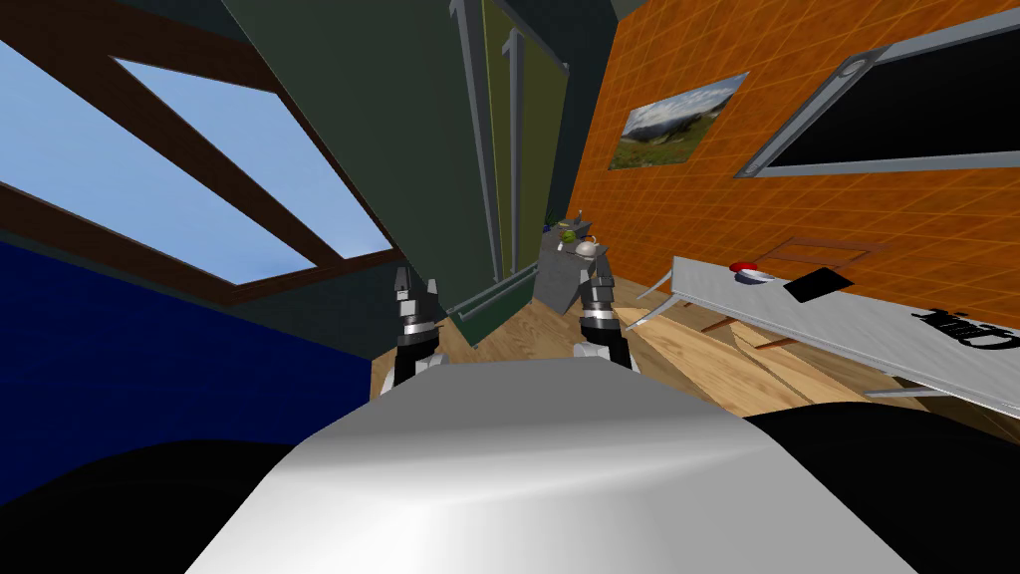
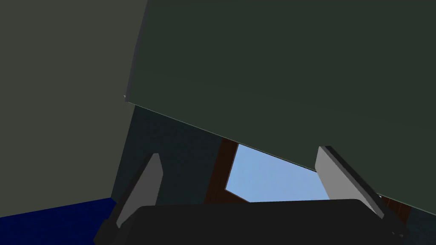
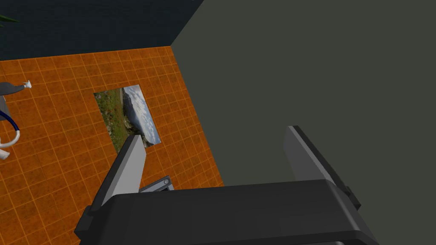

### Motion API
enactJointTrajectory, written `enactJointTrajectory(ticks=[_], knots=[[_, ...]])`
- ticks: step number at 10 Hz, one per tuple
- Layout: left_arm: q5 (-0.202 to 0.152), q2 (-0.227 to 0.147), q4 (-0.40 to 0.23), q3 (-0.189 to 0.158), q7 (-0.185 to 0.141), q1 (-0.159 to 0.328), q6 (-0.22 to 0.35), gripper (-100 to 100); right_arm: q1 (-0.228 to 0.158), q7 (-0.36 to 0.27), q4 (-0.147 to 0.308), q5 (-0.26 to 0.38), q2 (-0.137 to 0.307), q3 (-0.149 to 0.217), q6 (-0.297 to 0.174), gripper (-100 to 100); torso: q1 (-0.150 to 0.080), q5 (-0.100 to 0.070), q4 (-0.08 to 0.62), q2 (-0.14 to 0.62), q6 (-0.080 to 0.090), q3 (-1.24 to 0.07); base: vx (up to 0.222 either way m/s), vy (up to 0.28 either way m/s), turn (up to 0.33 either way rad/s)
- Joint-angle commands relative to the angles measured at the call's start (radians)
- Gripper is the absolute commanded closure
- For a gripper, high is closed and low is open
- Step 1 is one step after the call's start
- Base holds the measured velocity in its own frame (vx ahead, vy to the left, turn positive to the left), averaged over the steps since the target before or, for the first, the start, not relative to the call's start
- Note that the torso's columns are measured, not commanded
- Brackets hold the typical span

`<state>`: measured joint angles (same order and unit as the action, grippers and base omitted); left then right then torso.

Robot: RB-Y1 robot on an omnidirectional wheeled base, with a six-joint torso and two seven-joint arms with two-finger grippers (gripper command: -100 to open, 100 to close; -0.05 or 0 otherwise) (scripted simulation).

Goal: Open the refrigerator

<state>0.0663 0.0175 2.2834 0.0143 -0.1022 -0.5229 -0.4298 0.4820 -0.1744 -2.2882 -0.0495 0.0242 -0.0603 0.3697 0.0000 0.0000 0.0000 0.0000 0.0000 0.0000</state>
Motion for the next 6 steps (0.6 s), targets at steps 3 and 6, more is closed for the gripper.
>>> enactJointTrajectory(ticks=[3, 6], knots=[[0.000, 0.000, 0.000, 0.000, 0.000, 0.000, 0.000, 0, 0.000, 0.000, 0.000, 0.000, 0.000, 0.000, 0.000, 0, 0.000, 0.000, 0.176, 0.175, 0.000, -0.351, 0.000, 0.000, 0.000], [0.000, 0.000, 0.000, 0.000, 0.000, 0.000, 0.000, 0, 0.000, 0.000, 0.000, 0.000, 0.000, 0.000, 0.000, 0, 0.000, 0.000, 0.396, 0.396, 0.000, -0.792, 0.000, 0.000, 0.000]])
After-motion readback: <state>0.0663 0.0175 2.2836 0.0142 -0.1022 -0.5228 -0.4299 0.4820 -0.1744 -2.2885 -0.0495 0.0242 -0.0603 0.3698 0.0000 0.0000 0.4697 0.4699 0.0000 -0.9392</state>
